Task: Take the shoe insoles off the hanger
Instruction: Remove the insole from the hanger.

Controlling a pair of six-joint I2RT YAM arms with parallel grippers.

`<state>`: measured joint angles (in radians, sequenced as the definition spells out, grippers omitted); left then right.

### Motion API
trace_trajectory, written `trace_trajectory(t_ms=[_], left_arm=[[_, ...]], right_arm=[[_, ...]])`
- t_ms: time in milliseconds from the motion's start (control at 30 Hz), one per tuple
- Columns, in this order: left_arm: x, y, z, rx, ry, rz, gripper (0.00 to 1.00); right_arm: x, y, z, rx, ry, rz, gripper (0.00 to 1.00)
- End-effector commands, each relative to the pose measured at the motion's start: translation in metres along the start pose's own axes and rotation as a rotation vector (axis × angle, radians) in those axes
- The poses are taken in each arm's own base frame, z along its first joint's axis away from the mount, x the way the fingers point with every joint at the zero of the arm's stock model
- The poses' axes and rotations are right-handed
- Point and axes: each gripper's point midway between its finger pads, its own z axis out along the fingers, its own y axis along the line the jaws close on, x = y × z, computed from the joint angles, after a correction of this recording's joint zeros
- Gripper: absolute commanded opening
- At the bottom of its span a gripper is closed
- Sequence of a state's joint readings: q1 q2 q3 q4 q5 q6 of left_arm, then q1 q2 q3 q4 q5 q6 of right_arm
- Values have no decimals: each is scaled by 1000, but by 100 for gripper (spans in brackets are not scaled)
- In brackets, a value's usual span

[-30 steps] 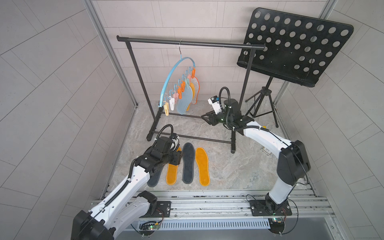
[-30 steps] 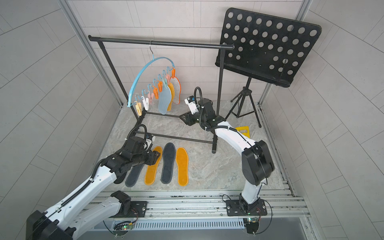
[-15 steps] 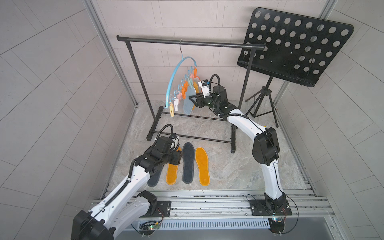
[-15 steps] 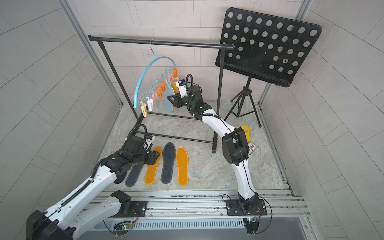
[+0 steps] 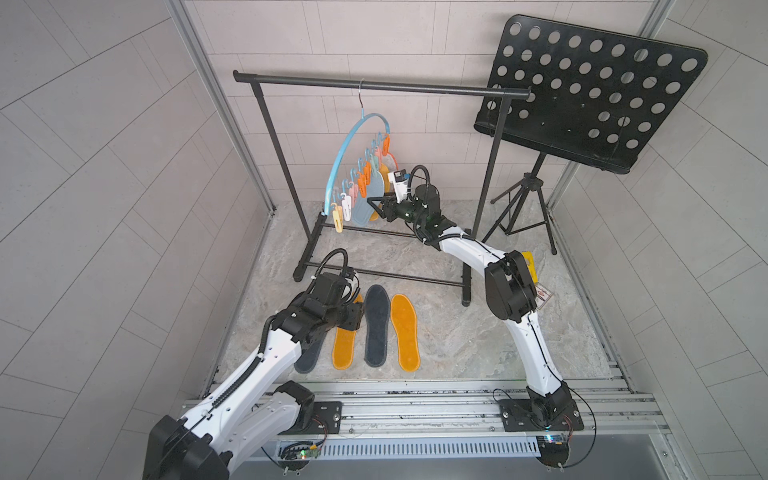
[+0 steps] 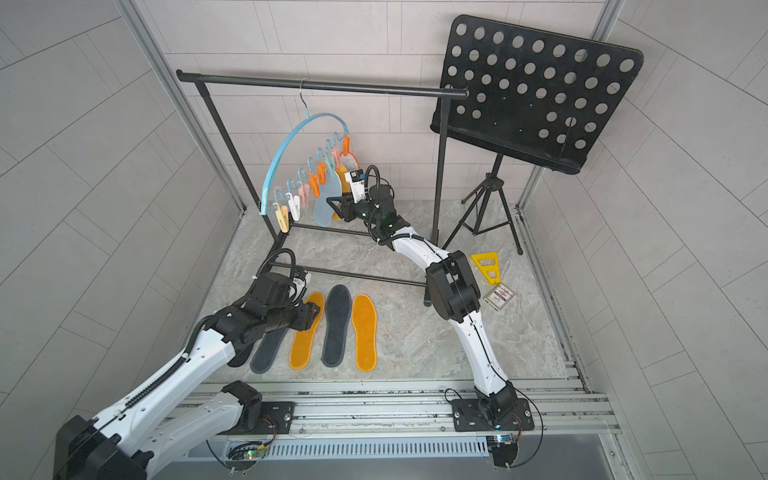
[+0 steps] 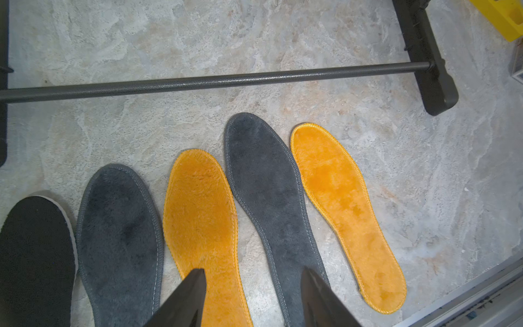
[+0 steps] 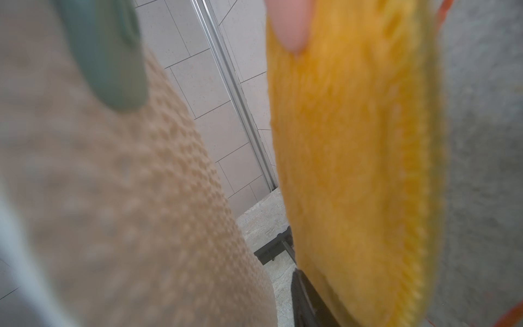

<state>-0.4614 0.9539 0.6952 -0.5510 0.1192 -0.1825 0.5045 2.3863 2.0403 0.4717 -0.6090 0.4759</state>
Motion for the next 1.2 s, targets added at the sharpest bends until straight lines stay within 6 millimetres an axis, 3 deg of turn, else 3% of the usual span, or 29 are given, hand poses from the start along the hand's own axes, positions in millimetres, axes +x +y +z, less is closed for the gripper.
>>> trace_trajectory(t_ms=[0, 233, 333, 467, 667, 867, 967, 1167], left_arm=[[3, 0, 0, -7, 25, 21, 60], [4, -1, 3, -3, 36, 25, 60], [4, -1, 3, -2, 38, 25, 60], [2, 0, 1, -4, 32, 27, 60], [-14, 15, 6, -9, -11, -27, 60], [-69, 46, 33, 75, -58, -138, 59], [-110, 69, 40, 201, -81, -214, 54], [-191, 90, 20, 196, -261, -141, 58]], right_arm=[[-29, 15, 6, -77, -142, -35, 46], [-25, 10, 18, -97, -223, -9, 44], [-22, 9, 19, -120, -250, 19, 31], [-21, 15, 12, -155, -259, 64, 4], [-10, 30, -12, -196, -179, 104, 0], [-2, 36, -31, -234, -94, 129, 0], [-1, 38, -35, -251, -63, 133, 0], [8, 40, -35, -281, 7, 144, 0]])
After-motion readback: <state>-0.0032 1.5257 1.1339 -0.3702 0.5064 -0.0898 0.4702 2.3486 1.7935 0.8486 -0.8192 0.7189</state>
